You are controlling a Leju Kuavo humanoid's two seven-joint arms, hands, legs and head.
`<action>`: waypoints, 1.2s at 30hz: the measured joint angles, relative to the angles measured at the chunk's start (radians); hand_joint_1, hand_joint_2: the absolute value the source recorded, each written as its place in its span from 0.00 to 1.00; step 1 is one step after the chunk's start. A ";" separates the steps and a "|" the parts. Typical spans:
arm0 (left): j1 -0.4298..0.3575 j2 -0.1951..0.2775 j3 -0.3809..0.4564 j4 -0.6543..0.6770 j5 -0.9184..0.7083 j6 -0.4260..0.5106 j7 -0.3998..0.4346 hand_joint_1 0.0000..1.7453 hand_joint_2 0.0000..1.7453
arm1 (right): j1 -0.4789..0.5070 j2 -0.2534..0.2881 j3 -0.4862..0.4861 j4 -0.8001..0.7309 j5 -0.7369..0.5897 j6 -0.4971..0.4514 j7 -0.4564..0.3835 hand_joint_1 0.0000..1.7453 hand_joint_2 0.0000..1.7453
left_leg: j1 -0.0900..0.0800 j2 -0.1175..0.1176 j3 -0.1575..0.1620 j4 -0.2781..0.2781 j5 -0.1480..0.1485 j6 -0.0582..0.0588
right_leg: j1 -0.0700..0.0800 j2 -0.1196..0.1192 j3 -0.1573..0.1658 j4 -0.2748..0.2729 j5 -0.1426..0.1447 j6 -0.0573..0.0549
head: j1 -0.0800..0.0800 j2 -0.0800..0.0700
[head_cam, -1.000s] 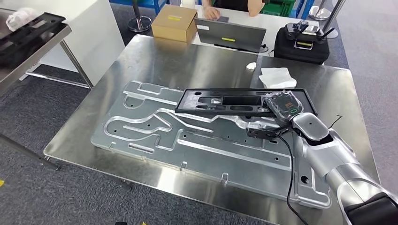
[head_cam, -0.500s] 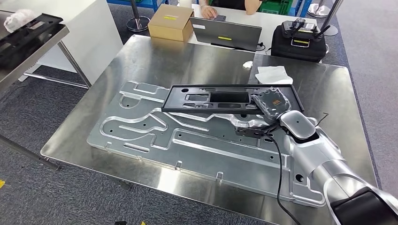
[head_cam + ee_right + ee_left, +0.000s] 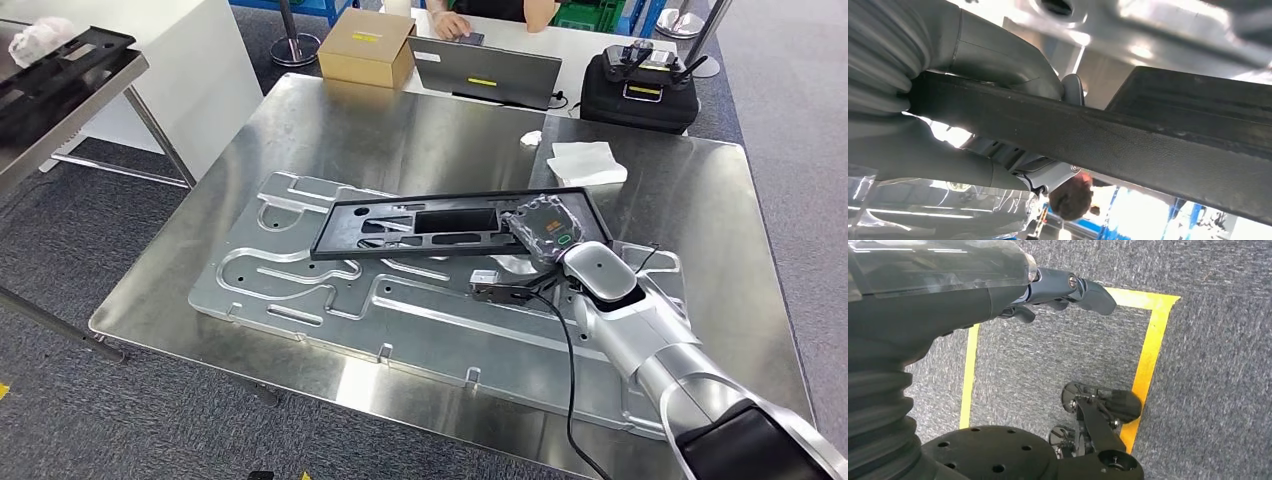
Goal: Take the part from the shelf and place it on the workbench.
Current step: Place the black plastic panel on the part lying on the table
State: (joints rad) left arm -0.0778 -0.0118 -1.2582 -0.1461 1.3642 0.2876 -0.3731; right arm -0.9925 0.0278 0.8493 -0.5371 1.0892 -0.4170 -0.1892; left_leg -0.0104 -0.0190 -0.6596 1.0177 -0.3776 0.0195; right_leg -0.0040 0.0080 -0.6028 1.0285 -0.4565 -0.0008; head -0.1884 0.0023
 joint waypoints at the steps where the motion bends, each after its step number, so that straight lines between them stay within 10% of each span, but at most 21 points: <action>1: 0.000 0.000 0.000 0.000 0.000 0.000 0.000 0.00 1.00 | 0.001 0.000 0.000 0.000 0.000 0.000 0.000 1.00 1.00 | 0.000 0.000 0.000 0.000 0.000 0.000 | 0.000 0.000 0.000 0.000 0.000 0.000 | 0.000 0.000; 16: -0.001 -0.010 -0.030 0.000 -0.041 0.073 -0.033 0.00 1.00 | 0.021 -0.045 0.014 0.016 -0.039 0.012 0.011 1.00 1.00 | -0.001 0.000 0.000 0.002 -0.001 0.002 | -0.004 0.000 0.000 0.000 0.000 0.001 | 0.000 0.000; 20: -0.003 -0.012 -0.042 0.000 -0.045 0.044 -0.004 0.00 1.00 | 0.027 -0.066 0.014 0.016 -0.046 0.013 0.015 0.00 0.00 | -0.001 0.000 0.000 0.002 -0.001 0.002 | -0.003 0.000 0.000 0.000 0.000 0.002 | 0.000 0.000; 36: -0.015 -0.013 -0.060 0.000 -0.053 0.018 0.064 0.00 1.00 | 0.029 -0.101 0.013 0.016 -0.049 0.023 0.042 0.00 0.00 | -0.001 0.001 0.000 0.002 -0.001 0.002 | -0.003 0.001 0.000 0.000 0.000 0.002 | 0.000 0.000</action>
State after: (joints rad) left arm -0.0928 -0.0244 -1.3186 -0.1461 1.3108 0.3057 -0.3093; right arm -0.9633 -0.0736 0.8626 -0.5207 1.0403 -0.3944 -0.1473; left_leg -0.0117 -0.0184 -0.6597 1.0197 -0.3790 0.0218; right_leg -0.0075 0.0086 -0.6028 1.0280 -0.4560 0.0007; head -0.1884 0.0023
